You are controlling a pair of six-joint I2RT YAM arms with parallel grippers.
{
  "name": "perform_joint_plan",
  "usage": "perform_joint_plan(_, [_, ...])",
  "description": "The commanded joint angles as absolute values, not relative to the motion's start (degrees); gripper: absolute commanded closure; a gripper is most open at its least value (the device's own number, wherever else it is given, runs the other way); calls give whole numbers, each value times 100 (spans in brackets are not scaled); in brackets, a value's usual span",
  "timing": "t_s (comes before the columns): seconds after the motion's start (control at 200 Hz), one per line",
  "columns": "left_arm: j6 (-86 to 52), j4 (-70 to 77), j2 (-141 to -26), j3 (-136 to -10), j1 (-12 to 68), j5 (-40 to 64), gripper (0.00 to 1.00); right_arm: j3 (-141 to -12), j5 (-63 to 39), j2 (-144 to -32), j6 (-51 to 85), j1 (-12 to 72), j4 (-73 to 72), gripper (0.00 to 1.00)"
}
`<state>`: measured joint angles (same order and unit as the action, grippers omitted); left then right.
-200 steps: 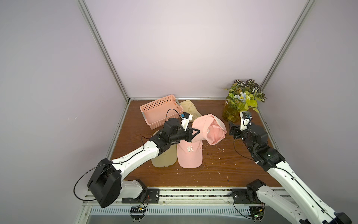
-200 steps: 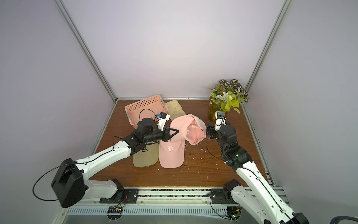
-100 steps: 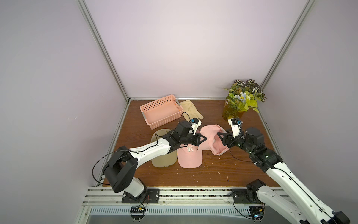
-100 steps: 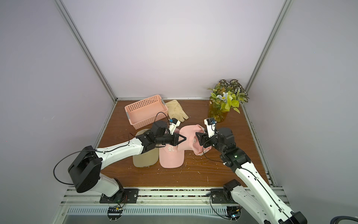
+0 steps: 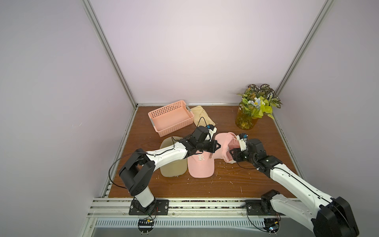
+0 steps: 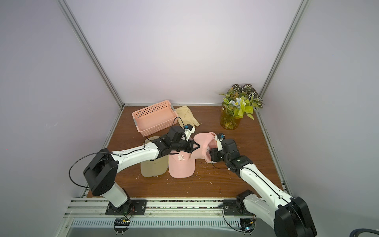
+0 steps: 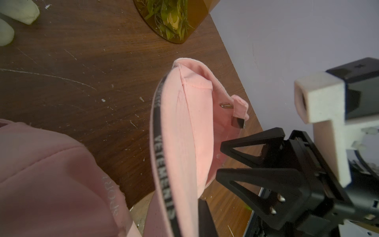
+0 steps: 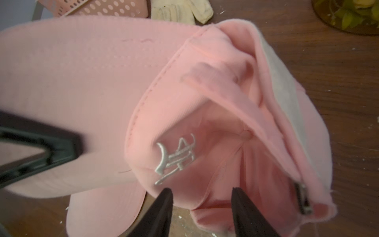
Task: Turn the baseball cap inside out
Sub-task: Turn over the baseball cap.
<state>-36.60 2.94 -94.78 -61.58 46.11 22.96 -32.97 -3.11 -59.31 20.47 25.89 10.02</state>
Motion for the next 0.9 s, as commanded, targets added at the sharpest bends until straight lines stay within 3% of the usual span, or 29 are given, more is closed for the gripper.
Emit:
perform_joint_plan(0.0, [-3515,132,-9574,-6273,4692,2164,100,-3540,450,-6269,2233,2593,659,47])
perform_joint_plan(0.275, [-3474,105,-9601,-6328,4701,2169,100,-4046,845,-7431,2086,2592,584,41])
perform_joint_plan(0.485, [-3430,58,-9603,-6350,4694,2064,100,-4434,1080,-8327,2143,2592,654,31])
perform_joint_plan(0.896, [-3173,-387,-9896,-6705,4700,1644,100,-4508,1326,-9267,2422,2593,545,33])
